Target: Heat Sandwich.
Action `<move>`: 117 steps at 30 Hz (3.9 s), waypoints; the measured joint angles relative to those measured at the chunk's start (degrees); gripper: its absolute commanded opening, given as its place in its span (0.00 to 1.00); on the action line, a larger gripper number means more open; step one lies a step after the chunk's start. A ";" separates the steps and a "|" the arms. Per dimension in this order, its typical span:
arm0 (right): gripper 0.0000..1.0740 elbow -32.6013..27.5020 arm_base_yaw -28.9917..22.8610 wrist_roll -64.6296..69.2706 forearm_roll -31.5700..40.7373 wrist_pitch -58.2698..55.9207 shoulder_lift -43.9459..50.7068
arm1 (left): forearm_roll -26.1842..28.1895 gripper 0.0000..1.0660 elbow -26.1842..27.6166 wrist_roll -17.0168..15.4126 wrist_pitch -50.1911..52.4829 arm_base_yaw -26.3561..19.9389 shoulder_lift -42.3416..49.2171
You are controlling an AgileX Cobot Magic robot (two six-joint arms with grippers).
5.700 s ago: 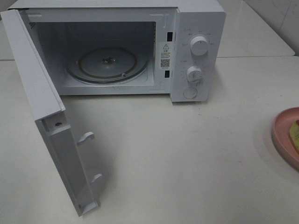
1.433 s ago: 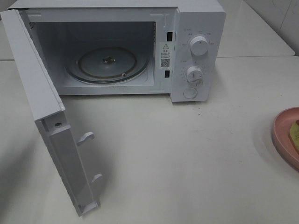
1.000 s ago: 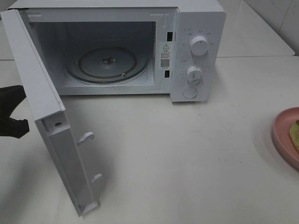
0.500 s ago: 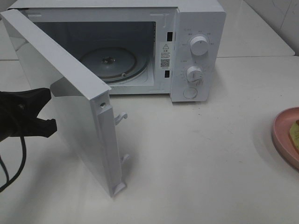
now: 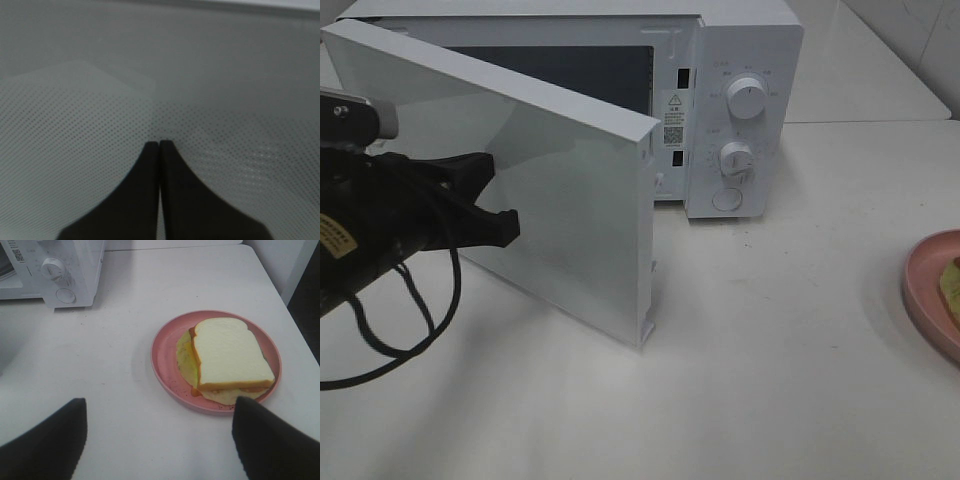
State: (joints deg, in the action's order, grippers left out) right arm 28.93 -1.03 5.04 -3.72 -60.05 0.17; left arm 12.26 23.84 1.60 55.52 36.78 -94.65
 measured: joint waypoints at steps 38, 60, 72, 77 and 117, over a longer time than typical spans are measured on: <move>0.71 0.00 0.00 0.00 0.00 0.00 0.00 | 11.46 0.00 26.47 9.57 -10.20 6.76 -13.87; 0.71 0.00 0.00 0.00 0.00 0.00 0.00 | 10.94 0.00 37.82 10.03 -14.21 6.47 -20.97; 0.71 0.00 0.00 0.00 0.00 0.00 0.00 | 9.22 0.00 40.22 10.14 -17.19 4.87 -22.00; 0.71 0.00 0.00 0.00 0.00 0.00 0.00 | 9.22 0.00 40.34 10.14 -17.59 4.87 -22.00; 0.71 0.00 0.00 0.00 0.00 0.00 0.00 | 13.75 0.95 20.40 9.80 -38.27 11.23 -2.81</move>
State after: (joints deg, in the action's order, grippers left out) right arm 28.93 -1.03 5.04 -3.72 -60.05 0.17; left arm 26.01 44.23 11.40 17.25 48.01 -97.46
